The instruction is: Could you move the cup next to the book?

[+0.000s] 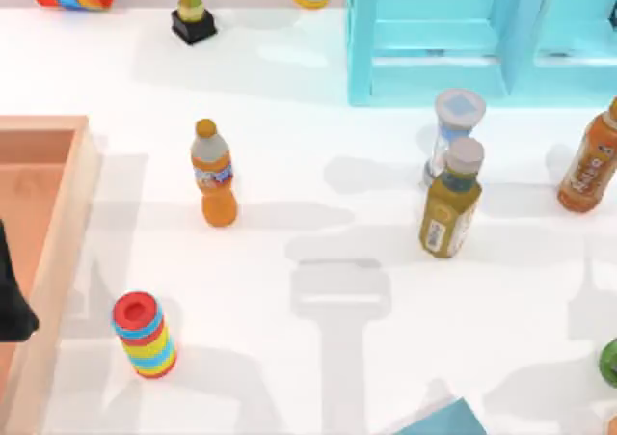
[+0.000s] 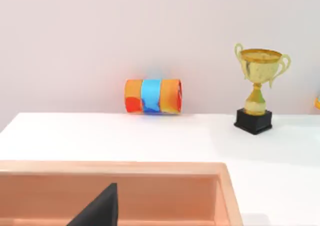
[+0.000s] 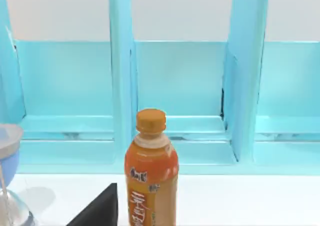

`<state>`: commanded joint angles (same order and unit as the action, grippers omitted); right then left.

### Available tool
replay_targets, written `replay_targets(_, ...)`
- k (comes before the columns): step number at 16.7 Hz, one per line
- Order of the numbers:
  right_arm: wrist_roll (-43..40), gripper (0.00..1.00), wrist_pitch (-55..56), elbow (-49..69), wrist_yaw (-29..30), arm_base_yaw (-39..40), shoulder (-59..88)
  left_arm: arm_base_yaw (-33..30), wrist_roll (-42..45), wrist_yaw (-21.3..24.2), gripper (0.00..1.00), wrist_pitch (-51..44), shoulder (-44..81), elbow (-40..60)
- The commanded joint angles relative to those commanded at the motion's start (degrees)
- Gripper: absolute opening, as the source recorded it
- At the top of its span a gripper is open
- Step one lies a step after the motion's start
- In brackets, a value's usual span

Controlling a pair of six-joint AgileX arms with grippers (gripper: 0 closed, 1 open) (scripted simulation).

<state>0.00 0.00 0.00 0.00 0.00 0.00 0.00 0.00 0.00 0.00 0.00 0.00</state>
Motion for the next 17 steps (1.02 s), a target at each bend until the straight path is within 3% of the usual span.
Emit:
replay_targets(4, -1.7, 1.0, -1.4, 1.5, 0.0, -0.4, 1.7, 0.0, 0.0, 0.0, 1.0, 0.0, 0.0, 0.0)
replay_targets(8, -12.3, 1.0, -9.2, 11.0, 0.0, -2.8, 12.0, 0.0, 0.0, 0.0, 1.0, 0.0, 0.0, 0.0)
replay_targets(17, -60.4, 1.0, -39.3, 49.4, 0.0, -11.9, 58.9, 0.0, 0.0, 0.0, 1.0, 0.0, 0.0, 0.0)
